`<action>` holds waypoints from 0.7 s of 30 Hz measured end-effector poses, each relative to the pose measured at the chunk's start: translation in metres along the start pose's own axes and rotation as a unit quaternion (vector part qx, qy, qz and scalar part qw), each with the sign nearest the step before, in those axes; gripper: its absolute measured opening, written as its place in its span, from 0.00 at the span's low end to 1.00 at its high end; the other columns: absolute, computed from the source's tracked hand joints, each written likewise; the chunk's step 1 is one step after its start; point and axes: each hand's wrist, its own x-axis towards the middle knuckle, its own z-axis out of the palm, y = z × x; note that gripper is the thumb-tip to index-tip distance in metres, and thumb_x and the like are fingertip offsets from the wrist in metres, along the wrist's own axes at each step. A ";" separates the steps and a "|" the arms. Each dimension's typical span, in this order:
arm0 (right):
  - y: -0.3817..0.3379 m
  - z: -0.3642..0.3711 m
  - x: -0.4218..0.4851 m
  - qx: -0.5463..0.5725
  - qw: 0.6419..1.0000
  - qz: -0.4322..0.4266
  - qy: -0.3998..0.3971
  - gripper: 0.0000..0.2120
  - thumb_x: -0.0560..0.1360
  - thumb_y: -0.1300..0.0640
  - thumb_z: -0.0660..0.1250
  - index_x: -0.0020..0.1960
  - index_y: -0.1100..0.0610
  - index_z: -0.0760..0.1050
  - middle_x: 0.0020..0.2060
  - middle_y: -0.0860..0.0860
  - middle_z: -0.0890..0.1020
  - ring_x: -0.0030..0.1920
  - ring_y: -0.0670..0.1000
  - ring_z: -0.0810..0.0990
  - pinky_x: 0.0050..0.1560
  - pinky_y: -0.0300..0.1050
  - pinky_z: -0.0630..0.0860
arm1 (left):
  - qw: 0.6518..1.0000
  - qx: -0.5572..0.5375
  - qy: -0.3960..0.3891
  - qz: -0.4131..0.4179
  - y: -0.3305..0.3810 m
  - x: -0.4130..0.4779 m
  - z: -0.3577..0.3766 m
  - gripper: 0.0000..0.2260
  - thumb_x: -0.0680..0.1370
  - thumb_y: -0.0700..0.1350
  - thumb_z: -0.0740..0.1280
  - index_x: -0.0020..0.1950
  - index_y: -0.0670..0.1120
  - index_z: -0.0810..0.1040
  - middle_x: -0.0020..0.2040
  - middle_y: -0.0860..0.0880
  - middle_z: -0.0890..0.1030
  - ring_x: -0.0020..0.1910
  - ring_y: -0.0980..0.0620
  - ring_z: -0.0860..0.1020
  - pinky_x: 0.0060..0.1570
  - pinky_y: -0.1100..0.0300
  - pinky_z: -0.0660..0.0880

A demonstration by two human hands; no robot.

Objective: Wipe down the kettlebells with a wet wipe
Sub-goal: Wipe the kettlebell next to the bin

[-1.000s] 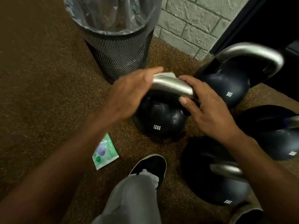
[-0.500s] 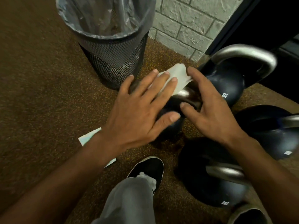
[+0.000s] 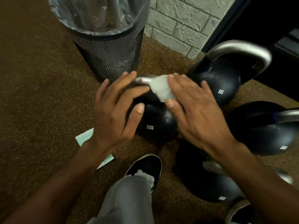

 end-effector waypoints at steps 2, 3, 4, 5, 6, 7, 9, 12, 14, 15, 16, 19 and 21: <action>0.014 -0.005 -0.009 0.040 0.999 0.023 -0.004 0.28 0.84 0.40 0.47 0.81 0.49 0.59 0.79 0.46 0.64 0.78 0.42 0.59 0.79 0.59 0.52 | 0.999 -0.007 -0.037 -0.038 0.001 0.001 0.003 0.24 0.84 0.56 0.53 0.74 0.46 0.73 0.77 0.42 0.69 0.78 0.45 0.66 0.74 0.37 0.60; 0.021 -0.007 -0.013 0.056 0.998 0.040 -0.010 0.28 0.84 0.40 0.47 0.81 0.48 0.59 0.79 0.45 0.64 0.76 0.39 0.58 0.79 0.58 0.52 | 0.998 -0.002 -0.055 -0.038 0.002 0.000 0.007 0.26 0.84 0.58 0.51 0.77 0.46 0.70 0.79 0.42 0.67 0.79 0.45 0.64 0.75 0.39 0.59; 0.026 -0.009 -0.017 0.070 0.995 0.065 -0.019 0.29 0.84 0.39 0.48 0.82 0.47 0.57 0.79 0.45 0.65 0.75 0.37 0.57 0.79 0.56 0.52 | 0.997 0.004 -0.064 -0.035 0.003 -0.001 0.012 0.28 0.84 0.60 0.50 0.79 0.46 0.67 0.80 0.42 0.65 0.79 0.44 0.63 0.76 0.39 0.59; 0.029 -0.011 -0.019 0.086 0.992 0.090 -0.032 0.30 0.83 0.38 0.48 0.82 0.46 0.56 0.78 0.45 0.65 0.75 0.37 0.58 0.79 0.56 0.53 | 0.997 0.012 -0.067 -0.034 0.004 -0.002 0.017 0.30 0.84 0.62 0.49 0.80 0.46 0.65 0.80 0.41 0.63 0.80 0.43 0.61 0.75 0.38 0.58; 0.029 -0.011 -0.019 0.101 0.988 0.106 -0.045 0.31 0.82 0.36 0.48 0.82 0.46 0.54 0.78 0.46 0.66 0.75 0.41 0.61 0.79 0.57 0.56 | 0.997 0.024 -0.066 -0.037 0.004 -0.003 0.023 0.31 0.83 0.63 0.48 0.81 0.47 0.62 0.81 0.40 0.61 0.80 0.42 0.60 0.75 0.36 0.59; 0.026 -0.010 -0.017 0.112 0.986 0.108 -0.055 0.31 0.82 0.36 0.48 0.82 0.46 0.53 0.78 0.47 0.66 0.76 0.46 0.64 0.77 0.60 0.61 | 0.997 0.036 -0.061 -0.042 0.006 -0.005 0.028 0.32 0.83 0.64 0.47 0.81 0.47 0.61 0.81 0.39 0.60 0.81 0.41 0.59 0.74 0.35 0.59; 0.014 -0.008 -0.010 0.102 0.990 0.077 -0.056 0.32 0.81 0.35 0.47 0.81 0.47 0.55 0.77 0.47 0.66 0.75 0.50 0.66 0.74 0.61 0.65 | 0.996 0.051 -0.048 -0.051 0.010 -0.007 0.037 0.34 0.82 0.66 0.47 0.82 0.47 0.58 0.81 0.37 0.59 0.80 0.39 0.59 0.72 0.34 0.61; 0.004 -0.018 0.012 0.067 0.996 0.015 -0.062 0.29 0.81 0.32 0.46 0.76 0.44 0.65 0.71 0.46 0.73 0.71 0.49 0.71 0.70 0.53 0.69 | 0.994 0.081 -0.039 -0.060 0.016 -0.009 0.047 0.35 0.81 0.67 0.46 0.82 0.47 0.54 0.81 0.36 0.58 0.81 0.38 0.57 0.72 0.34 0.60; 0.019 -0.032 0.037 0.198 0.966 0.091 -0.138 0.30 0.81 0.29 0.44 0.67 0.42 0.76 0.62 0.43 0.81 0.62 0.47 0.79 0.65 0.52 0.71 | 0.992 0.101 -0.038 -0.065 0.017 -0.009 0.053 0.36 0.81 0.68 0.47 0.82 0.46 0.52 0.81 0.35 0.57 0.81 0.37 0.55 0.74 0.34 0.58; 0.032 -0.035 0.051 0.304 0.919 0.150 -0.200 0.34 0.80 0.29 0.43 0.62 0.43 0.81 0.58 0.45 0.84 0.60 0.48 0.82 0.65 0.52 0.72 | 0.991 0.111 -0.036 -0.066 0.016 -0.009 0.055 0.37 0.80 0.68 0.48 0.82 0.46 0.51 0.81 0.35 0.57 0.81 0.37 0.55 0.74 0.34 0.58; 0.045 -0.036 0.063 0.389 0.862 0.194 -0.262 0.37 0.79 0.29 0.41 0.60 0.47 0.84 0.57 0.51 0.86 0.58 0.50 0.83 0.65 0.53 0.72 | 0.990 0.117 -0.034 -0.067 0.016 -0.008 0.057 0.37 0.80 0.68 0.48 0.82 0.45 0.51 0.81 0.34 0.57 0.81 0.36 0.55 0.74 0.34 0.58; 0.059 -0.027 0.088 0.472 0.758 0.242 -0.379 0.47 0.78 0.27 0.38 0.60 0.60 0.84 0.58 0.65 0.83 0.59 0.61 0.83 0.63 0.55 0.73 | 0.990 0.128 -0.023 -0.056 0.013 -0.008 0.061 0.38 0.80 0.69 0.48 0.81 0.44 0.53 0.80 0.34 0.59 0.80 0.36 0.57 0.73 0.34 0.59; 0.057 -0.017 0.094 0.456 0.748 0.248 -0.414 0.50 0.77 0.26 0.39 0.55 0.66 0.83 0.49 0.65 0.85 0.49 0.60 0.86 0.52 0.52 0.79 | 0.990 0.135 -0.016 -0.048 0.008 -0.009 0.062 0.38 0.80 0.69 0.48 0.81 0.44 0.53 0.80 0.34 0.60 0.80 0.36 0.59 0.72 0.34 0.61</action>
